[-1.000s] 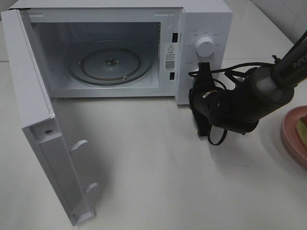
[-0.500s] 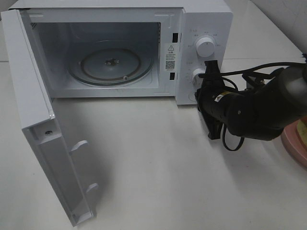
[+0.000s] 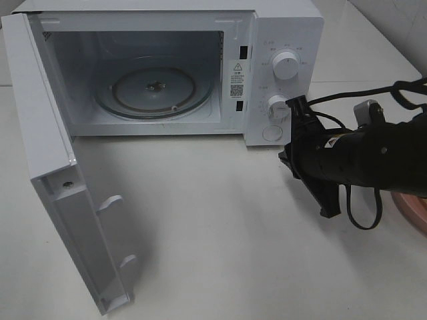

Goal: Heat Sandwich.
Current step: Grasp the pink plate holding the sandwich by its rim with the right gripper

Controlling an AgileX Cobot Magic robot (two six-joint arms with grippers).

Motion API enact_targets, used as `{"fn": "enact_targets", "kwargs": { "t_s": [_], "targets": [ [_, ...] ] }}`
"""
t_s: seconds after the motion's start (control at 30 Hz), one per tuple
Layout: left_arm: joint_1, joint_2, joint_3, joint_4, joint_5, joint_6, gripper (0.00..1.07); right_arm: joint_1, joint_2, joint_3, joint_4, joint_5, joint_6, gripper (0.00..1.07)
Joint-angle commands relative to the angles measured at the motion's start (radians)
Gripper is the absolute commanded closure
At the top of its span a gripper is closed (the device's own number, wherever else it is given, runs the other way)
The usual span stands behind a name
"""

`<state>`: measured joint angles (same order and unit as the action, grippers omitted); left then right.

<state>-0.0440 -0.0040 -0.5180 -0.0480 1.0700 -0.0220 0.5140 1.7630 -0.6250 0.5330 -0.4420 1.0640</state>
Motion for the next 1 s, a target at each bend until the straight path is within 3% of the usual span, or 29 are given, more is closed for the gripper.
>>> {"fn": "enact_targets", "kwargs": {
  "t_s": [0.03,0.27,0.5,1.0],
  "targets": [
    [0.003,-0.019,0.0,-0.003,-0.005,0.0,0.06,-0.001,-0.051,0.004,-0.014,0.091,-0.103,1.04],
    [0.003,-0.019,0.0,-0.003,-0.005,0.0,0.06,-0.001,-0.136,0.002,-0.063,0.247,-0.386,1.03],
    [0.003,-0.019,0.0,-0.003,-0.005,0.0,0.06,-0.001,-0.178,0.002,-0.125,0.379,-0.509,1.02],
    [0.003,-0.019,0.0,-0.003,-0.005,0.0,0.06,-0.001,-0.32,0.002,-0.504,0.783,-0.615,0.97]
  ]
}}
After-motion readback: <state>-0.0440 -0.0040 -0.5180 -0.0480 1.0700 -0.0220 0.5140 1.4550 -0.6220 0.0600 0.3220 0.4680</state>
